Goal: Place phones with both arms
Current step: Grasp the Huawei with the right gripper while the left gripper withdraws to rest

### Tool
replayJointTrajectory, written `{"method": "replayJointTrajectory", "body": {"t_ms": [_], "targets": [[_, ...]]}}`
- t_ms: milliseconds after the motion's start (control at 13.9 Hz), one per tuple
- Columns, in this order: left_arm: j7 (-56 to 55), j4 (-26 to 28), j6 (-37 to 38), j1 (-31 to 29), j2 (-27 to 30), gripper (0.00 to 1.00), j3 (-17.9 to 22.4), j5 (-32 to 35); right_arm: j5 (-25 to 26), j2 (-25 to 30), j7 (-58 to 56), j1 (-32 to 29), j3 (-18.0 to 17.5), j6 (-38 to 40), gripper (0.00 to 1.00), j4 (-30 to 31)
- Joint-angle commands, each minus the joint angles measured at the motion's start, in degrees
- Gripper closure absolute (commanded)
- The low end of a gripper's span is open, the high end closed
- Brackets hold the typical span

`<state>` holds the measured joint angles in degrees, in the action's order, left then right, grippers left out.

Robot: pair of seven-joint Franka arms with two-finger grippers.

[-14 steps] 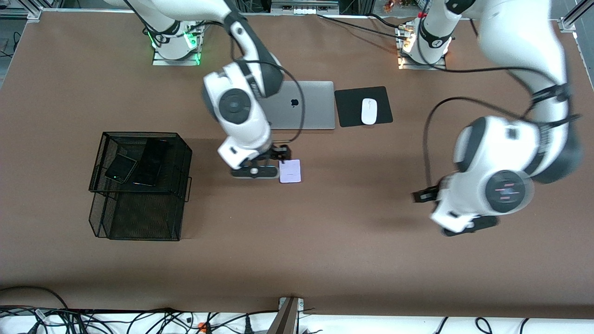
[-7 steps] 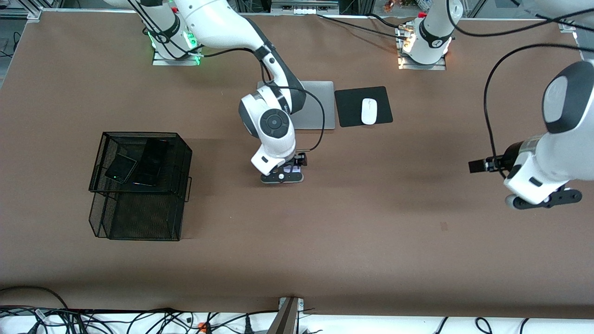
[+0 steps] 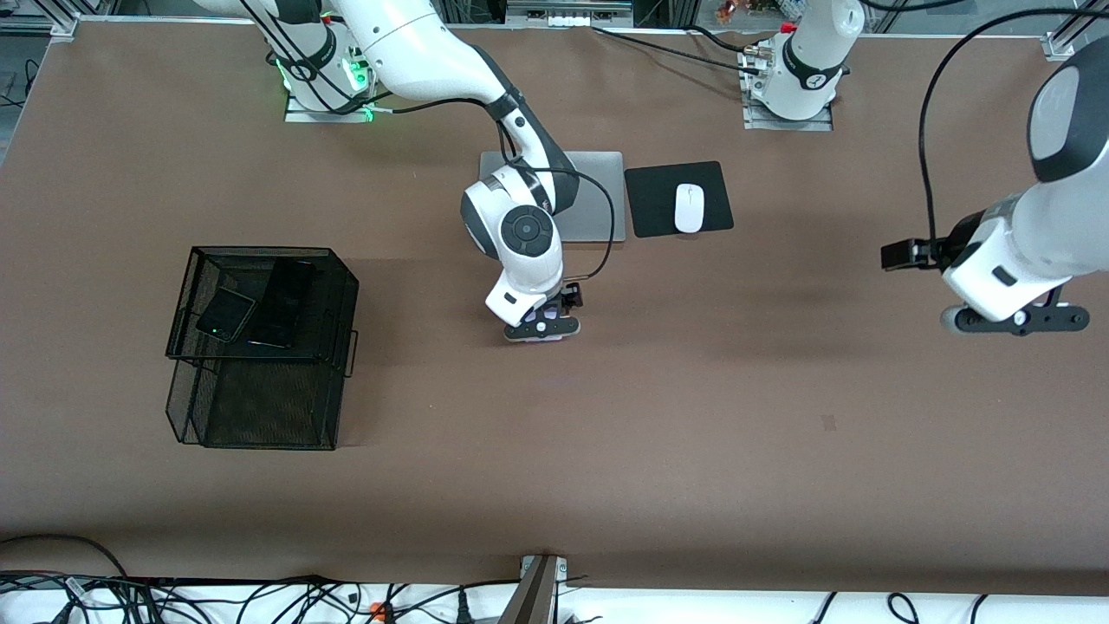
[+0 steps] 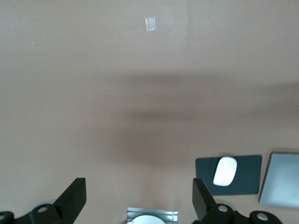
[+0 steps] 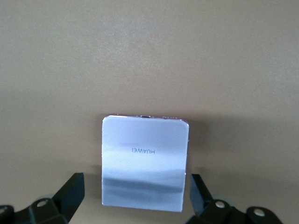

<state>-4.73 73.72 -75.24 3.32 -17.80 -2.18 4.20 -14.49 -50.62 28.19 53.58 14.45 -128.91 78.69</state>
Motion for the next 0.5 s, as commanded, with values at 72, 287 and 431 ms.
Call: {"method": "replayJointTrajectory", "body": {"t_ms": [72,287,431], "targets": [[7.1,10.2,-1.4,1.0,9.7,0.0,3.5,-1.7,1.0,-0.1,-0.7,0.7,0.0,-3.7,0.0,1.9],[7.5,14.9,-4.4,1.1,13.3,0.0,3.7,-1.6,4.2,-0.4,-0.7,1.1,0.0,-6.2,0.0,3.4],[7.7,17.1,-6.1,1.0,14.9,0.0,4.4,-1.6,5.3,-0.4,-0.8,1.2,0.0,-6.0,0.0,3.5]]}}
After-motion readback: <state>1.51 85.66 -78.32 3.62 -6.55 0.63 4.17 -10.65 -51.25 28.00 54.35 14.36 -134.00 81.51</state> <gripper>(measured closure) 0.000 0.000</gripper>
